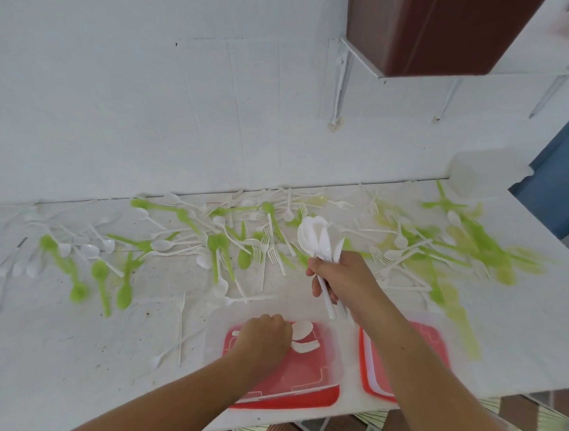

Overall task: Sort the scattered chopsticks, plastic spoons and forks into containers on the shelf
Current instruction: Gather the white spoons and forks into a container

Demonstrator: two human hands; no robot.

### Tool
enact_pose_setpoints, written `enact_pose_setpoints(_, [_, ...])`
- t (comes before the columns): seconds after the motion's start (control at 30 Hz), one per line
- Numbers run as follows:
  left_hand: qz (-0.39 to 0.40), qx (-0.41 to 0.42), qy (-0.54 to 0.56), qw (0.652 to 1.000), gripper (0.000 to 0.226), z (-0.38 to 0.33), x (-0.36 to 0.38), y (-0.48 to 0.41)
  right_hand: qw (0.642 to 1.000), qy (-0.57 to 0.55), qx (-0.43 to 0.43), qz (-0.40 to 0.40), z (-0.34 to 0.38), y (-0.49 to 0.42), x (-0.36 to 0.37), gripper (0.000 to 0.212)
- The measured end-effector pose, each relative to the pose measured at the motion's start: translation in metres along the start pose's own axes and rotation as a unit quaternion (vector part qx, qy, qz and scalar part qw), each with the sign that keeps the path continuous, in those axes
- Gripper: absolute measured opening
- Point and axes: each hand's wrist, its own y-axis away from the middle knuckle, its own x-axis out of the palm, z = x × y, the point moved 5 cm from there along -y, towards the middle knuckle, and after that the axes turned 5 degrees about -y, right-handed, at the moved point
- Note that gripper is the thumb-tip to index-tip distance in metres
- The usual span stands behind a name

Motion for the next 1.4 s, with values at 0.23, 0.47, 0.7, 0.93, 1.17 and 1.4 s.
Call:
enact_pose_setpoints(0.23, [0.017, 0.017, -0.001, 1.000, 0.023, 0.001, -0.012, 0.008, 1.000, 0.007, 0.008, 0.002, -0.004, -0.006, -0.002, 0.025])
enact_pose_setpoints(0.47, [-0.021, -0.072, 0.169, 0.983, 0.009, 0.028, -0.023, 0.018, 0.999, -0.044, 0.013, 0.007, -0.008, -0.011, -0.005, 0.025])
enact_pose_setpoints(0.7, [-0.146, -0.203, 0.742, 0.623, 0.020, 0.105, -0.077, 0.034, 0.995, -0.027, -0.019, 0.089, 0.010, -0.005, 0.014, 0.028])
enact_pose_setpoints(0.93, [-0.148, -0.136, 0.857, 0.475, 0.025, 0.107, -0.082, 0.022, 0.988, -0.022, 0.002, 0.154, 0.008, 0.001, 0.047, 0.022])
enact_pose_setpoints(1.17, [-0.145, -0.194, 0.812, 0.532, 0.012, 0.107, -0.076, 0.019, 0.992, -0.002, 0.020, 0.126, 0.001, -0.003, 0.055, 0.022])
enact_pose_setpoints(1.4, [-0.147, -0.225, 0.794, 0.546, 0.015, 0.115, -0.071, 0.013, 0.992, -0.011, 0.016, 0.122, 0.000, -0.005, 0.056, 0.020])
